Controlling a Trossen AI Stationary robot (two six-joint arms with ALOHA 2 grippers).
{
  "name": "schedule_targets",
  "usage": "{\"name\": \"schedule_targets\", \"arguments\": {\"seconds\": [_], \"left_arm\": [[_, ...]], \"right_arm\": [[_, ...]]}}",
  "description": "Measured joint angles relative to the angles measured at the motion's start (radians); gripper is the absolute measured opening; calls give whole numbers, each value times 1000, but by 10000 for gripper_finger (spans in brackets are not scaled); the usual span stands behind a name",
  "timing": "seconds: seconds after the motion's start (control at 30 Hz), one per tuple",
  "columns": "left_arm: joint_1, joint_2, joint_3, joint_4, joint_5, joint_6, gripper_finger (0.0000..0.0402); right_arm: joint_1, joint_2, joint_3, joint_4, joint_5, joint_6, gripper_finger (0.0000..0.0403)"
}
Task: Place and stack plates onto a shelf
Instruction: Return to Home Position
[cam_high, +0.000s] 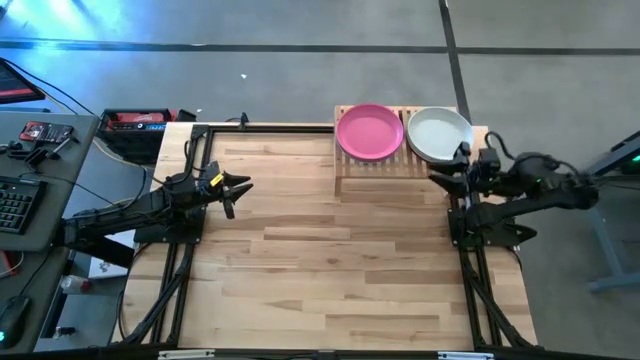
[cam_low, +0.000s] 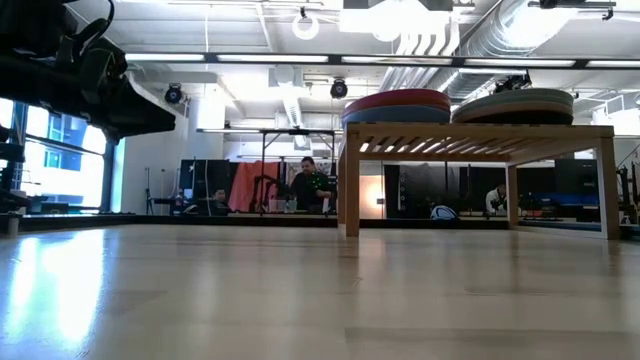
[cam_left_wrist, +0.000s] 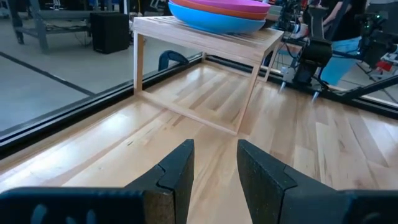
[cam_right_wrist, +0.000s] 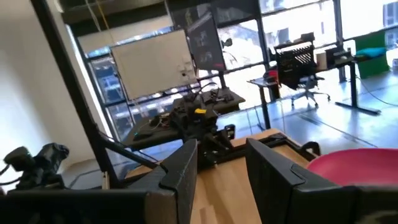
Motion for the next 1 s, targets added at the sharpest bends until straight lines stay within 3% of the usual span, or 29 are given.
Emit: {"name": "schedule_targets", "arguments": {"seconds": [0.33,0.5,0.77,1.0], "left_arm": [[0,0,0,0,0,0,110],[0,0,0,0,-1,1,110],[0,0,0,0,-1,0,110],[0,0,0,0,-1,0,110]], "right_arm": [[0,-120,-345,220,-15,-77,122],[0,-121,-443,250,-13,-28,122],[0,-121,-626,452,-75,-2,122],[0,-121,-697,515,-104,19,122]]}}
